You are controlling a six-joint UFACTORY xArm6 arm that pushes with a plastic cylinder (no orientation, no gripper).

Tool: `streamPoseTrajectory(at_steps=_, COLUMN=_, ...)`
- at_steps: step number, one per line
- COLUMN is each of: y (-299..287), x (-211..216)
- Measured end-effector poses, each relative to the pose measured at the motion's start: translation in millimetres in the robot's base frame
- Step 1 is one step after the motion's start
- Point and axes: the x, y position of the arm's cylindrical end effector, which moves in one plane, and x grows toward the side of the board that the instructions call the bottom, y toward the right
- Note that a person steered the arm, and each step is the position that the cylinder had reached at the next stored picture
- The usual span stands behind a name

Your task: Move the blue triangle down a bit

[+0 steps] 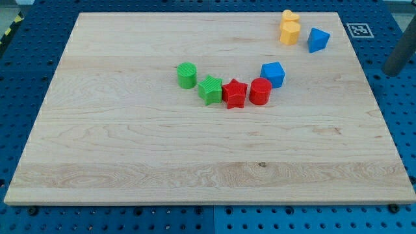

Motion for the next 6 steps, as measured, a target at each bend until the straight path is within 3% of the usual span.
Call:
streamPoseTrajectory(at_steps=1, y=-0.3, x=-6.2)
streamPoseTrajectory(at_steps=2, y=-9.8, x=-39.6)
streamPoseTrajectory(at_steps=4, y=-91.9, x=-116.9)
streamPoseTrajectory(at_steps=6, y=-123.5, x=-86.9)
